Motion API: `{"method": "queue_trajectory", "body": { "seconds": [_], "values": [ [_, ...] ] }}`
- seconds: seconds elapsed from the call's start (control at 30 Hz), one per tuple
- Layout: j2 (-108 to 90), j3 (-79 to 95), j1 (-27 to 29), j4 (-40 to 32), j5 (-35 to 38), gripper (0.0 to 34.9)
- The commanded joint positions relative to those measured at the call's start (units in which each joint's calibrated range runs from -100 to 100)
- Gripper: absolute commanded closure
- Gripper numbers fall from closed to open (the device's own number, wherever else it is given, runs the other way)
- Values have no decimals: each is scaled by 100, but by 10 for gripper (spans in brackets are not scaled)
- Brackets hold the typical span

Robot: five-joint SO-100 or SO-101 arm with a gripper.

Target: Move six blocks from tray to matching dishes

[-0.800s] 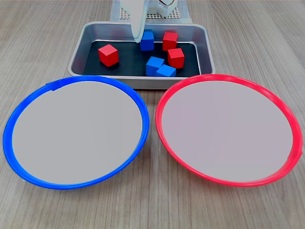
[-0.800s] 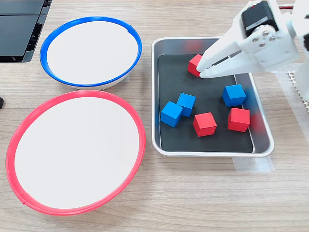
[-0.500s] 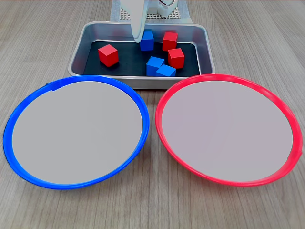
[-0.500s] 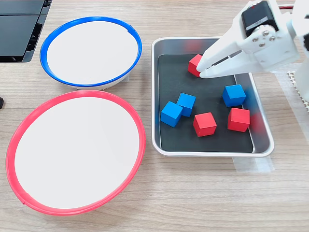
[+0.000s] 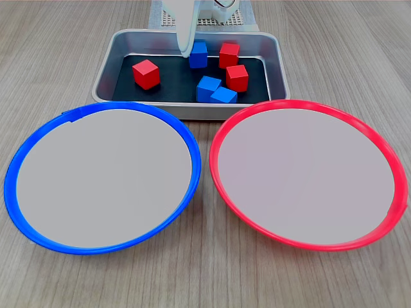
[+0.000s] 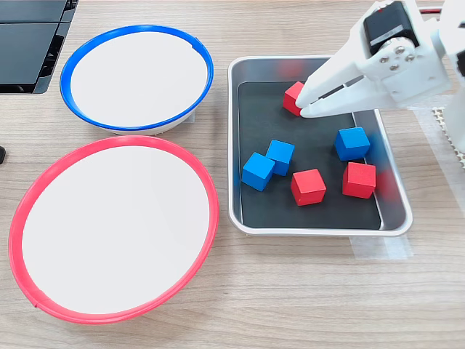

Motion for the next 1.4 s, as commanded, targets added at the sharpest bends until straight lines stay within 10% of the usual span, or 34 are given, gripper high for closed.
{"method": "queue_trajectory", "body": {
  "seconds": [0.0,0.3,0.53,0.93,1.37],
  "values": [
    [-17,-9,-12,-85,29,346],
    [3437,-2749,298,510,137,340],
    [5561,-3960,1362,625,962,192],
    [6994,-4652,1795,1046,1597,67],
    [7727,-4697,1352,675,225,145]
  ]
}}
